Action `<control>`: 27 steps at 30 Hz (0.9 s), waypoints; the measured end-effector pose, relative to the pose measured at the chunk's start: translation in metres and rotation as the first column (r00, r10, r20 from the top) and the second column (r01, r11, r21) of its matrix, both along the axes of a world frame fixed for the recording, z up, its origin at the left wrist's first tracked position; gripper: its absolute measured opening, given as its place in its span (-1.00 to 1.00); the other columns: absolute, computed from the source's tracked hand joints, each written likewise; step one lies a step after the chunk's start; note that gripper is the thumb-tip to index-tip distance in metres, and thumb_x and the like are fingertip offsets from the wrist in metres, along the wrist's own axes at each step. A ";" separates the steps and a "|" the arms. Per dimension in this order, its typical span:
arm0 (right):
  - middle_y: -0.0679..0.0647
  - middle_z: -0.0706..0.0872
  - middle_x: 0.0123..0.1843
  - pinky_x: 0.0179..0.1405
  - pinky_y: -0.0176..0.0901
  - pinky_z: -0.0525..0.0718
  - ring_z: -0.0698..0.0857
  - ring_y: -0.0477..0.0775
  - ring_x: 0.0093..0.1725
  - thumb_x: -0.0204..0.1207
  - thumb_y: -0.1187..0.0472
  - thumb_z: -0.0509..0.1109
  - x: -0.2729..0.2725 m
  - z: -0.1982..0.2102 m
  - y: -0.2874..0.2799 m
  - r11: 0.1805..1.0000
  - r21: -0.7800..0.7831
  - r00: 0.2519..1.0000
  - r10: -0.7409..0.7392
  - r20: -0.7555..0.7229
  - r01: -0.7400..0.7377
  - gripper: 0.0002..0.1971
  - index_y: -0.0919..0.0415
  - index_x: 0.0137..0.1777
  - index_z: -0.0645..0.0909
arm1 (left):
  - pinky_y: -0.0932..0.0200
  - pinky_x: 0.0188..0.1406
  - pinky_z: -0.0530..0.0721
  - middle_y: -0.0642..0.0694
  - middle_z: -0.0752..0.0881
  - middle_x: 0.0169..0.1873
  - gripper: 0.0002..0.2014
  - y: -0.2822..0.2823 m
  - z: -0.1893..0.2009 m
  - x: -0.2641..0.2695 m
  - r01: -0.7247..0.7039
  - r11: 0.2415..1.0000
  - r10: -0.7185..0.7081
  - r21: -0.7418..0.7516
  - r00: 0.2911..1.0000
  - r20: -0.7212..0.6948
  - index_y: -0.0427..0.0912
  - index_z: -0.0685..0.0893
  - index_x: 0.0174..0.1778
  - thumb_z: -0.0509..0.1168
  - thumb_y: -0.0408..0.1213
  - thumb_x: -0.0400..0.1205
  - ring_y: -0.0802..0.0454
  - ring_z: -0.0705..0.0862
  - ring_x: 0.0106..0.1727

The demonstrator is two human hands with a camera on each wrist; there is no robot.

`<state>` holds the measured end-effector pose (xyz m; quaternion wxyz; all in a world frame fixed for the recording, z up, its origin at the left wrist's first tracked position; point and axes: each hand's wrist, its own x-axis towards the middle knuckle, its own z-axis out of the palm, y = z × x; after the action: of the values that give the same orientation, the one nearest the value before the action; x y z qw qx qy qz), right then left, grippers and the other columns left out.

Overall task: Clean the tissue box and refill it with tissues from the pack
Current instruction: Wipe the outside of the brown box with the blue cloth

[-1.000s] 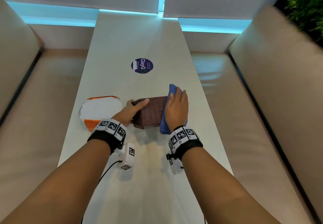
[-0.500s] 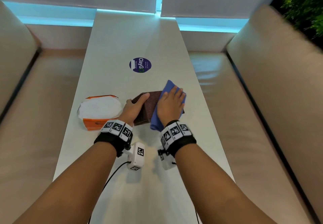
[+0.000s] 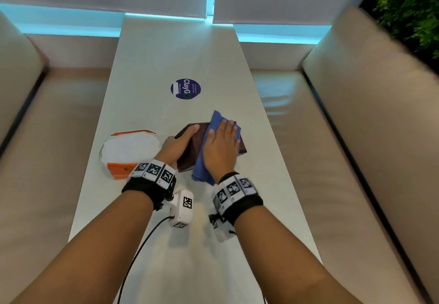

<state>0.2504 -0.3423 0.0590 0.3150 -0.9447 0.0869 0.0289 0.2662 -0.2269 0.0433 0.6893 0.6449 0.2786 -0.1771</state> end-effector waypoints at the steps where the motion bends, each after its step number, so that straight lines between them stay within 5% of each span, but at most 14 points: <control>1: 0.17 -0.05 0.73 0.69 0.10 -0.07 -0.09 0.14 0.71 0.74 0.07 -0.13 0.008 -0.004 -0.012 0.999 -0.006 0.999 -0.032 -0.013 0.032 -0.44 0.28 0.68 -0.08 | 0.05 -0.07 0.73 -0.22 0.74 0.15 -0.16 0.001 0.002 -0.001 0.009 1.000 -0.009 0.010 1.000 -0.003 -0.29 0.59 0.31 0.45 0.31 0.31 -0.10 0.74 0.03; 3: 0.16 0.00 0.72 0.68 0.15 -0.02 -0.06 0.17 0.71 0.74 0.07 -0.13 0.020 -0.009 -0.034 0.993 0.038 0.992 -0.105 -0.075 0.108 -0.45 0.26 0.68 -0.05 | 0.10 -0.15 0.67 -0.20 0.70 0.21 -0.09 0.002 0.006 -0.001 0.017 0.999 -0.017 0.030 1.000 -0.006 -0.26 0.52 0.39 0.43 0.34 0.28 -0.06 0.70 0.04; 8: 0.15 -0.02 0.73 0.69 0.14 -0.07 -0.12 0.20 0.71 0.75 0.07 -0.14 0.023 -0.004 -0.029 0.978 0.047 0.973 -0.197 -0.118 0.204 -0.45 0.28 0.68 -0.05 | -0.12 0.24 0.69 -0.19 0.68 0.26 0.20 -0.002 0.006 0.002 0.014 0.997 -0.016 0.076 1.000 0.025 -0.21 0.47 0.46 0.46 0.45 -0.04 -0.15 0.69 0.19; 14: 0.07 0.07 0.72 0.70 0.11 -0.08 -0.06 0.10 0.71 0.74 0.14 -0.08 0.006 0.004 0.000 0.983 0.031 0.970 0.175 0.169 -0.182 -0.50 0.17 0.67 0.06 | -0.09 0.13 0.75 -0.23 0.72 0.20 0.31 -0.003 0.006 0.008 0.007 0.999 -0.007 0.042 1.000 0.006 -0.25 0.51 0.40 0.56 0.47 -0.22 -0.16 0.75 0.11; 17: 0.09 0.15 0.70 0.69 0.15 -0.01 0.02 0.08 0.71 0.73 0.11 -0.04 0.016 -0.005 -0.016 0.987 0.059 0.968 0.136 0.209 -0.151 -0.51 0.14 0.65 0.14 | 0.04 -0.06 0.74 -0.20 0.69 0.23 0.18 -0.005 0.014 0.004 0.029 0.996 -0.032 0.087 0.999 0.035 -0.22 0.46 0.43 0.49 0.41 -0.06 -0.11 0.72 0.13; 20: 0.12 0.24 0.66 0.66 0.14 0.11 0.14 0.11 0.68 0.71 0.10 -0.01 0.025 -0.014 -0.035 0.997 0.072 0.984 0.018 0.180 -0.031 -0.53 0.15 0.61 0.22 | -0.05 0.13 0.68 -0.18 0.62 0.32 0.08 -0.005 0.015 0.002 0.073 0.990 -0.078 0.122 0.996 0.038 -0.20 0.39 0.49 0.46 0.38 0.14 -0.13 0.65 0.23; 23: 0.13 0.36 0.59 0.54 -0.02 0.30 0.35 0.12 0.57 0.72 0.16 -0.02 0.031 -0.011 -0.051 0.972 0.235 0.997 -0.005 0.076 -0.013 -0.55 0.14 0.60 0.24 | -0.02 0.11 0.64 -0.17 0.59 0.36 -0.14 0.000 0.010 0.002 0.066 0.993 -0.069 0.097 0.997 0.031 -0.21 0.36 0.52 0.42 0.24 0.42 -0.13 0.62 0.26; 27: 0.16 0.43 0.56 0.53 0.03 0.36 0.45 0.17 0.50 0.76 0.11 -0.09 0.036 0.005 -0.062 0.912 0.410 0.986 0.052 -0.158 0.018 -0.56 0.13 0.59 0.27 | 0.16 -0.26 0.58 -0.11 0.71 0.08 -0.40 0.002 0.008 -0.001 0.041 0.999 -0.041 0.002 0.999 0.004 -0.25 0.54 0.36 0.36 0.12 0.55 0.04 0.66 -0.07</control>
<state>0.2865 -0.4046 0.0643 0.4976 -0.8525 0.0965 0.1273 0.2654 -0.2253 0.0518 0.6856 0.6514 0.2641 -0.1895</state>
